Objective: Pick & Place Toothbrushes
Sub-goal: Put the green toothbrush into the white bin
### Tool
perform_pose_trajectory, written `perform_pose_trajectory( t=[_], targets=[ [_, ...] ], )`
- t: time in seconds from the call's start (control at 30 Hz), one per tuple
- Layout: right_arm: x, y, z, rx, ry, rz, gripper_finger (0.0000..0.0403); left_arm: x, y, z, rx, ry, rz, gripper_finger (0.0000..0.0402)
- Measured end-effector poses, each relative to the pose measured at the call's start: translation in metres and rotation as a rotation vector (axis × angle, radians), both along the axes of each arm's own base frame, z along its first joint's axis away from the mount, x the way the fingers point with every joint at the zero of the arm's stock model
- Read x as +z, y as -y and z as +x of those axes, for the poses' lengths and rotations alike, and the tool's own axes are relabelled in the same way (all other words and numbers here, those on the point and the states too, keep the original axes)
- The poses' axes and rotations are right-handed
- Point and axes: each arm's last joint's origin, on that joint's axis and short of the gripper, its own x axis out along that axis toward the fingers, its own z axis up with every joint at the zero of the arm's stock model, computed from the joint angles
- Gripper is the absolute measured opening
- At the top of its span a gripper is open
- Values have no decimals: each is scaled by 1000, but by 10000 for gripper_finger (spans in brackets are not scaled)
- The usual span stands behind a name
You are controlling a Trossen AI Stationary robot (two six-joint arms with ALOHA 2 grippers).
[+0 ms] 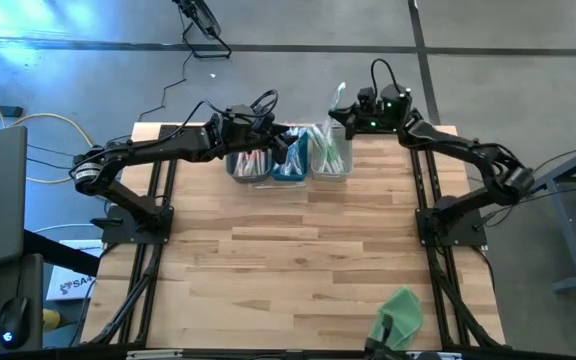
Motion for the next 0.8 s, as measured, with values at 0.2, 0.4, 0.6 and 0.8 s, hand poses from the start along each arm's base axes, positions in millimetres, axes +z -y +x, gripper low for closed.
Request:
perform_pose_trajectory(
  t=[0.2,0.4,0.6,0.8],
  targets=[
    [-4,-9,-19,9,-186,10,12,0,0,0,0,0,0,220],
    [-26,-14,-24,2,-235,80,12,0,0,0,0,0,0,220],
    [-48,-19,-31,-79,-270,196,12,0,0,0,0,0,0,220],
    [-56,-21,-33,-133,-306,262,16,0,0,0,2,0,0,220]
  ],
)
